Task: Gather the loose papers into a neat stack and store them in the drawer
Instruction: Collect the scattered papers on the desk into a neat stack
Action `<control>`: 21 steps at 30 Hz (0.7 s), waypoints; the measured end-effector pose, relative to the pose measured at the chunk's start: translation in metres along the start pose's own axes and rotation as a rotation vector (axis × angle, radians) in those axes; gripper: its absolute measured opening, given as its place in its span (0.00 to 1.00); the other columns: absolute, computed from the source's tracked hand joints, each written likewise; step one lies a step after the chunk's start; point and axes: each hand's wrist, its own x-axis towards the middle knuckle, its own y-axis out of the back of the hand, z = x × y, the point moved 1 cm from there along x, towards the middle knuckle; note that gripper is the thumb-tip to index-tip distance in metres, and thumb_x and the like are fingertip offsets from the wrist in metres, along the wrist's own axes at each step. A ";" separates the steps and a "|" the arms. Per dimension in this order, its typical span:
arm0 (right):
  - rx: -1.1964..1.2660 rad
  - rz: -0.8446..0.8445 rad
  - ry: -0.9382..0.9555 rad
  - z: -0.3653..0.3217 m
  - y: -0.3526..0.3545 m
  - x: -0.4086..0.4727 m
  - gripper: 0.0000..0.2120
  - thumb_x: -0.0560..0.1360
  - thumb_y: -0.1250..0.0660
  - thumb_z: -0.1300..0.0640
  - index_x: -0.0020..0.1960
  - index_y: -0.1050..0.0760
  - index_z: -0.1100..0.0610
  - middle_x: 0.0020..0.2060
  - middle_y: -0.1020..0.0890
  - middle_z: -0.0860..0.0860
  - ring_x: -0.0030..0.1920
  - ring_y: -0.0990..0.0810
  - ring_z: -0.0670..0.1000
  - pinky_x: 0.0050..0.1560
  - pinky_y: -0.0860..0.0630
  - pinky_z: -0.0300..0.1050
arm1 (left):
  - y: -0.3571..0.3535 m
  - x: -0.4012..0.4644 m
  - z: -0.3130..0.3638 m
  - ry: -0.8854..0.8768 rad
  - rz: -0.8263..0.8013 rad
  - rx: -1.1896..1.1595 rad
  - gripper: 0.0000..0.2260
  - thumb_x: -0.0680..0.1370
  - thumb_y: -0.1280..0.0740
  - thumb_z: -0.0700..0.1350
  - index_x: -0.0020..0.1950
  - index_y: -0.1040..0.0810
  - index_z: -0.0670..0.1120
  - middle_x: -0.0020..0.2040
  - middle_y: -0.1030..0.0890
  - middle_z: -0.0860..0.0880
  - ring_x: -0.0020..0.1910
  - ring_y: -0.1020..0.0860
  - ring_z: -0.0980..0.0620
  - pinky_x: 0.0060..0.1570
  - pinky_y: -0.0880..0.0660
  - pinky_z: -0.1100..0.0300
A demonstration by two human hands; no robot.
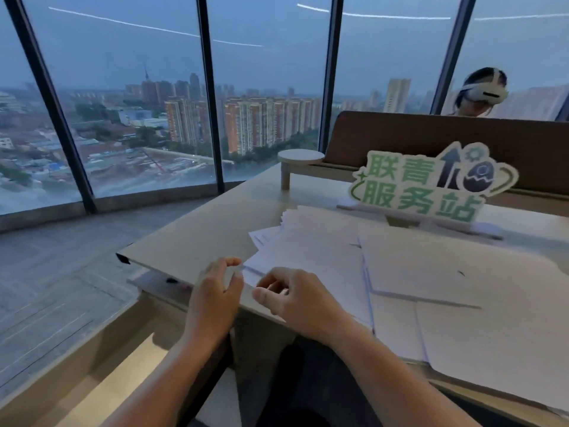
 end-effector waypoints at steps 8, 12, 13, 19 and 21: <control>-0.026 0.247 -0.217 0.077 0.099 -0.038 0.09 0.76 0.34 0.45 0.48 0.20 0.49 0.38 0.18 0.46 0.41 0.19 0.46 0.48 0.21 0.47 | -0.103 0.008 0.094 -0.173 -0.170 -0.059 0.12 0.81 0.39 0.46 0.64 0.25 0.51 0.64 0.23 0.54 0.65 0.27 0.54 0.59 0.36 0.65; -0.074 0.339 -0.313 0.113 0.134 -0.059 0.08 0.76 0.34 0.46 0.48 0.20 0.49 0.39 0.18 0.45 0.42 0.21 0.45 0.47 0.22 0.46 | -0.150 0.007 0.124 -0.199 -0.282 -0.067 0.12 0.81 0.38 0.48 0.64 0.26 0.52 0.65 0.23 0.53 0.65 0.27 0.53 0.59 0.34 0.64; -0.083 0.361 -0.332 0.121 0.141 -0.064 0.08 0.76 0.34 0.46 0.48 0.20 0.49 0.39 0.18 0.44 0.42 0.20 0.45 0.47 0.22 0.46 | -0.161 0.007 0.130 -0.204 -0.311 -0.069 0.12 0.80 0.38 0.48 0.64 0.26 0.52 0.65 0.23 0.52 0.65 0.27 0.53 0.59 0.34 0.64; -0.139 0.465 -0.457 0.170 0.174 -0.090 0.11 0.75 0.34 0.45 0.55 0.22 0.48 0.46 0.19 0.44 0.47 0.20 0.47 0.52 0.22 0.47 | -0.215 0.002 0.156 -0.193 -0.449 -0.027 0.15 0.79 0.37 0.51 0.66 0.28 0.53 0.67 0.25 0.50 0.66 0.28 0.50 0.62 0.31 0.57; -0.148 0.474 -0.501 0.183 0.179 -0.094 0.14 0.76 0.34 0.45 0.59 0.24 0.48 0.53 0.21 0.46 0.52 0.22 0.48 0.56 0.25 0.46 | -0.228 0.001 0.161 -0.156 -0.487 0.007 0.17 0.78 0.37 0.51 0.67 0.29 0.52 0.69 0.27 0.50 0.67 0.29 0.49 0.63 0.31 0.54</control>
